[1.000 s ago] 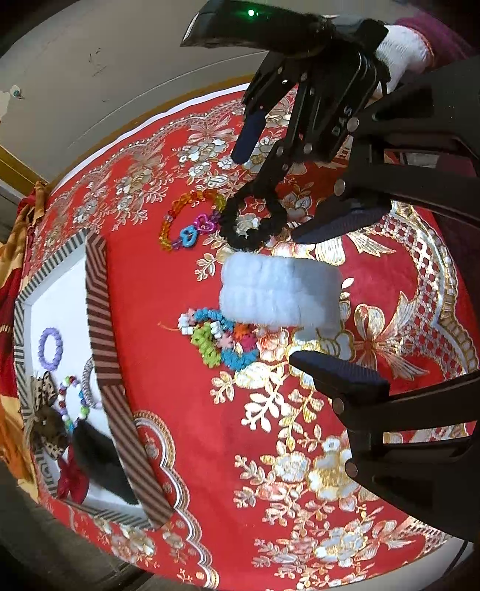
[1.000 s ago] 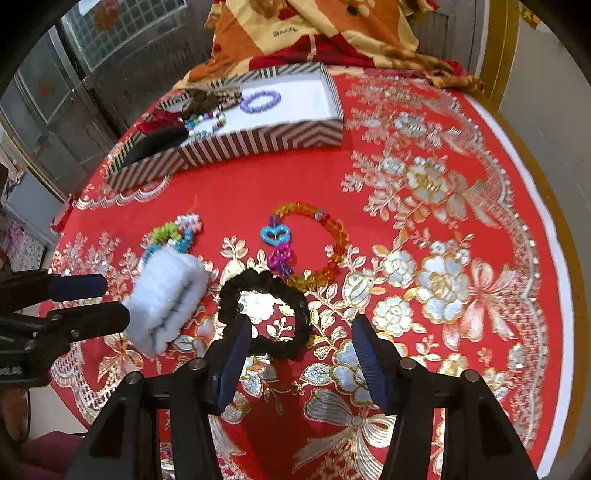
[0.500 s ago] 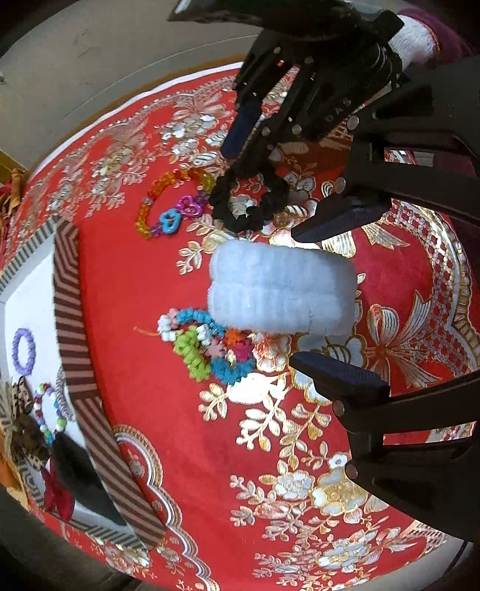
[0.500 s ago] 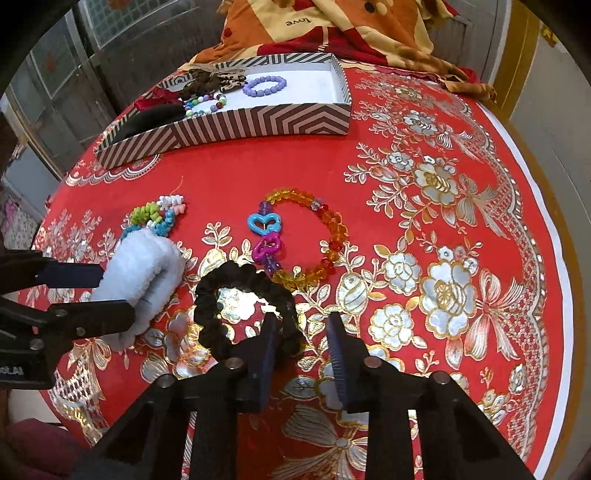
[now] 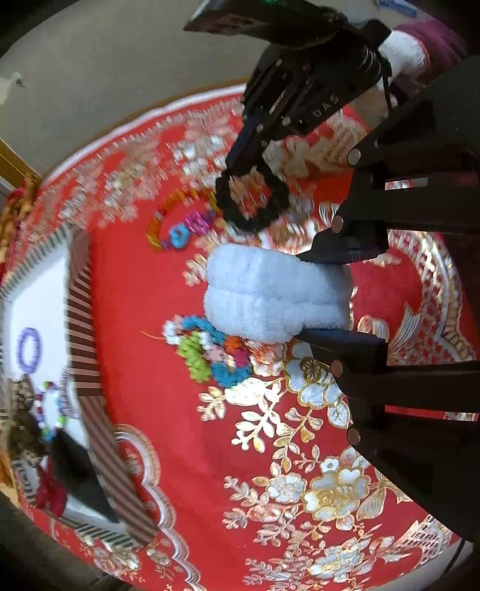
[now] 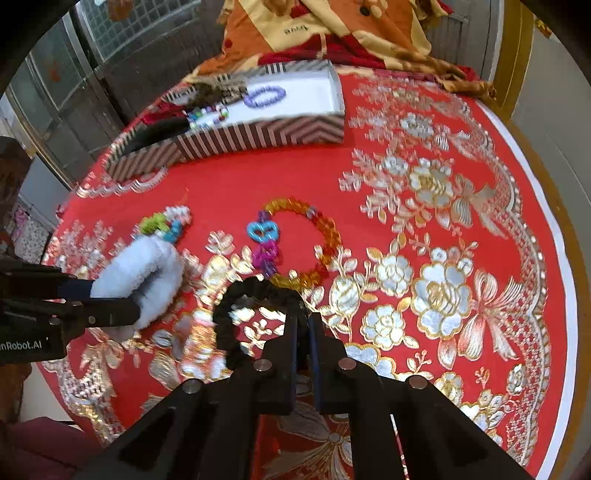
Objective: Organize jewelry
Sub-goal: 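Grasp the white fluffy scrunchie with left tool while right tool grasps black scrunchie, then carry the white and black scrunchies into the tray and open both tools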
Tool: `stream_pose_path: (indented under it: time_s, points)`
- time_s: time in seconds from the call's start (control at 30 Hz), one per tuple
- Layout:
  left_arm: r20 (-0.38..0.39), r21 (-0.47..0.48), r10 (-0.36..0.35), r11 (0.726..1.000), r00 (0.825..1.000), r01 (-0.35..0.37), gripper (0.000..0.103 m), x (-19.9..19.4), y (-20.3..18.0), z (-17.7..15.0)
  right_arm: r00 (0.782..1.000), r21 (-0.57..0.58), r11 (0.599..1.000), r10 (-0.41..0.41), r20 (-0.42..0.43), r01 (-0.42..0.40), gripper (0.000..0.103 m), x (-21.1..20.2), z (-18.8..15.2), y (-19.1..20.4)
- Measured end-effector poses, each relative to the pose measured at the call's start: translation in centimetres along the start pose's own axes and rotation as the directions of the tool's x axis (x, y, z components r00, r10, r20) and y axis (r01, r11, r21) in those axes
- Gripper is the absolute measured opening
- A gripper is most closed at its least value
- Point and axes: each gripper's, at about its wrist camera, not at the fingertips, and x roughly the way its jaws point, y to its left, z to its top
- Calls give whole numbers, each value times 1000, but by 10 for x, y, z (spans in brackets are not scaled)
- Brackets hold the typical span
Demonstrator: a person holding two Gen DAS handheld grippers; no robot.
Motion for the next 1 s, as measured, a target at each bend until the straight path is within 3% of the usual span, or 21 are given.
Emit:
stream_pose_path:
  time_s: [0.2, 0.33, 1.0]
  points:
    - [112, 18, -17, 1000, 994, 16, 28, -42, 0, 3, 998, -24, 1000, 1, 56, 0, 5, -29, 15, 4]
    - [160, 26, 15, 999, 987, -20, 28, -57, -1, 12, 996, -30, 1000, -1, 89, 3, 5, -45, 28, 7]
    - [319, -8, 151, 988, 936, -157, 28, -103, 24, 59, 976, -87, 996, 19, 215, -1, 5, -91, 109, 24]
